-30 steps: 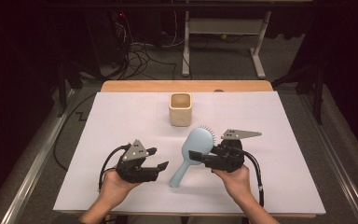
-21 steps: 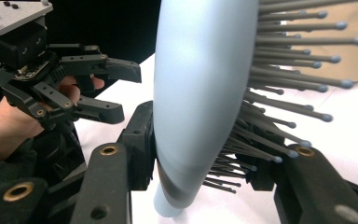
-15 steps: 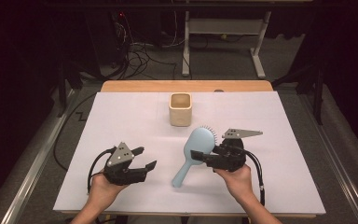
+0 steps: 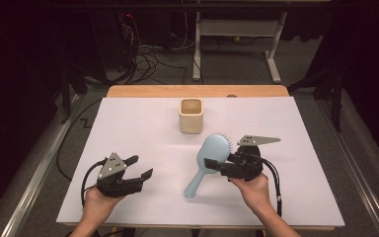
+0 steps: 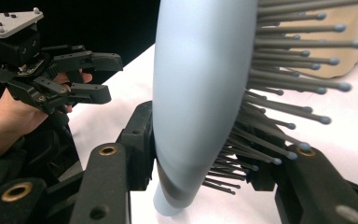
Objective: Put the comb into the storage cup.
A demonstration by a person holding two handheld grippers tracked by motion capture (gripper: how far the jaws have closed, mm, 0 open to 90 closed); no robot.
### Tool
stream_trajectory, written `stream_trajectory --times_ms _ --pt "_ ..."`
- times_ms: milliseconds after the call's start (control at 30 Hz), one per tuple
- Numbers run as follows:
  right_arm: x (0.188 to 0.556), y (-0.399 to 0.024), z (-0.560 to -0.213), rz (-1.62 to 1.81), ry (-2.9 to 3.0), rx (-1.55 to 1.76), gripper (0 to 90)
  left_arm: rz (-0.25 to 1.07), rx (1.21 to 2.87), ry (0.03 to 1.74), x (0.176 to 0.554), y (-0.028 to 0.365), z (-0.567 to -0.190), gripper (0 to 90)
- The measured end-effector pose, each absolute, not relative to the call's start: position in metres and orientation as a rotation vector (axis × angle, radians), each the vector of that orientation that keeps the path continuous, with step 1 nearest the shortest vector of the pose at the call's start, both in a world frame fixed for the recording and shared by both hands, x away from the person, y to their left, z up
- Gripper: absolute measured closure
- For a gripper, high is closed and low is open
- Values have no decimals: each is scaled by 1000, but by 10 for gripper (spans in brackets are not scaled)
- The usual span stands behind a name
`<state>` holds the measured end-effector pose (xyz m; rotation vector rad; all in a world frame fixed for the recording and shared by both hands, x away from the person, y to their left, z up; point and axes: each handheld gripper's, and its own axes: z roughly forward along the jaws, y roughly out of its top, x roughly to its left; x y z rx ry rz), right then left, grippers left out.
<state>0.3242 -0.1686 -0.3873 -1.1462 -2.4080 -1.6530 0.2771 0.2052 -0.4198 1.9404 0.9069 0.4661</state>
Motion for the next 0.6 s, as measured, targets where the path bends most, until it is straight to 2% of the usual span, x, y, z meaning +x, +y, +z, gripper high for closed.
stream_trajectory --times_ms 600 --pt "327 -176 -386 -1609 -2426 -1184 534 494 1865 1006 271 237 -435 314"
